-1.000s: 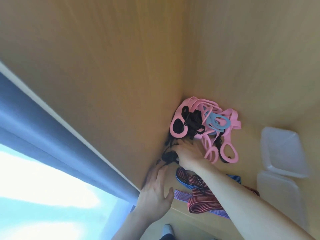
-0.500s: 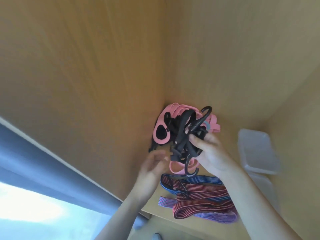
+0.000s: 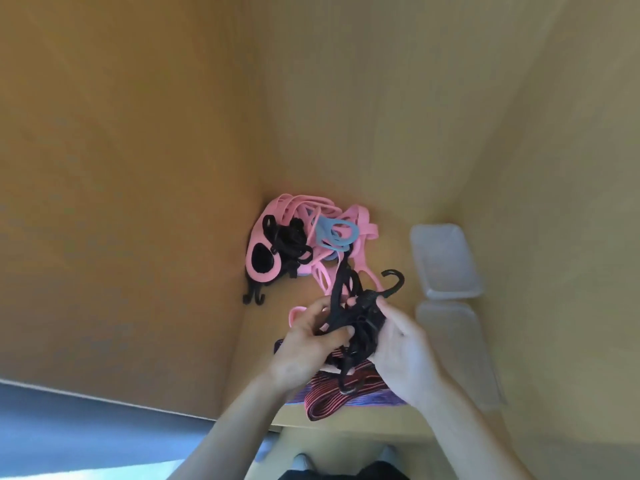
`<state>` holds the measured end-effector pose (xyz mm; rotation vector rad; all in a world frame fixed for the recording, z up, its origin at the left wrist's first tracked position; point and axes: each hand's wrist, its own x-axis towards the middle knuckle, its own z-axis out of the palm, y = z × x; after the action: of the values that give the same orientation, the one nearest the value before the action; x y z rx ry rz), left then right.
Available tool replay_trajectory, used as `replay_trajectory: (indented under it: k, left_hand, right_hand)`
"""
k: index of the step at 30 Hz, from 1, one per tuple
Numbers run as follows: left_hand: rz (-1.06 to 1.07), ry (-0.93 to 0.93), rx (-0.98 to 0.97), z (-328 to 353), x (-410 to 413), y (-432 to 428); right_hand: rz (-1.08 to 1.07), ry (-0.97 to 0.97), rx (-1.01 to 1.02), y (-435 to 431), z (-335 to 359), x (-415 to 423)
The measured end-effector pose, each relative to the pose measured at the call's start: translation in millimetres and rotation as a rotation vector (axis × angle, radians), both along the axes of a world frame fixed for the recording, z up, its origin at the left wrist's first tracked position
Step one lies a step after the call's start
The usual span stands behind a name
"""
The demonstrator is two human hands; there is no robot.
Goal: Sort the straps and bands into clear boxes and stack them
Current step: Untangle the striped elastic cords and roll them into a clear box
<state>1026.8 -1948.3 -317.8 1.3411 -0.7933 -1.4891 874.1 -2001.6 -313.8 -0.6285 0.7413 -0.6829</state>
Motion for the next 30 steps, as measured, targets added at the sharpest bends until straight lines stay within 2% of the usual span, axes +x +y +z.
replay_trajectory:
  k: [2, 5, 11, 13, 16, 19, 23, 30]
  left_hand:
    - [-0.027, -0.022, -0.010, -3.0, -3.1, -1.5]
    - [-0.053, -0.055, -0.037, -6.1, -3.7, -3.6]
    - [-0.118, -0.072, -0.016, -10.2, -0.6, -1.3]
    - [-0.130, -0.065, -0.004, -10.1, -1.1, 0.7]
    - [-0.149, -0.048, 0.015, -7.4, -3.3, 2.5]
    - [-0.144, 0.029, 0.034, -4.8, -2.3, 1.1]
    - [-0.071, 0.190, 0.060, 6.2, 3.6, -12.1]
    - [0.147, 0.248, -0.049, 31.6, 22.3, -70.3]
  right_hand:
    - [-0.103, 0.121, -0.002, -0.5, -0.2, -5.6]
    - [-0.241, 0.163, -0.014, -7.0, -4.1, -20.0]
    - [-0.296, 0.271, -0.136, -15.6, -17.7, -46.8]
    - [-0.249, 0.332, -0.262, -13.9, -24.3, -50.3]
    - [-0.048, 0.461, -0.484, -6.1, -25.6, -48.4]
    - [-0.064, 0.621, -0.609, -4.0, -27.2, -43.2]
    - [-0.185, 0.582, -0.549, -16.5, -21.7, -49.3]
    - [-0.282, 0.558, -0.634, -55.2, 11.5, -48.7]
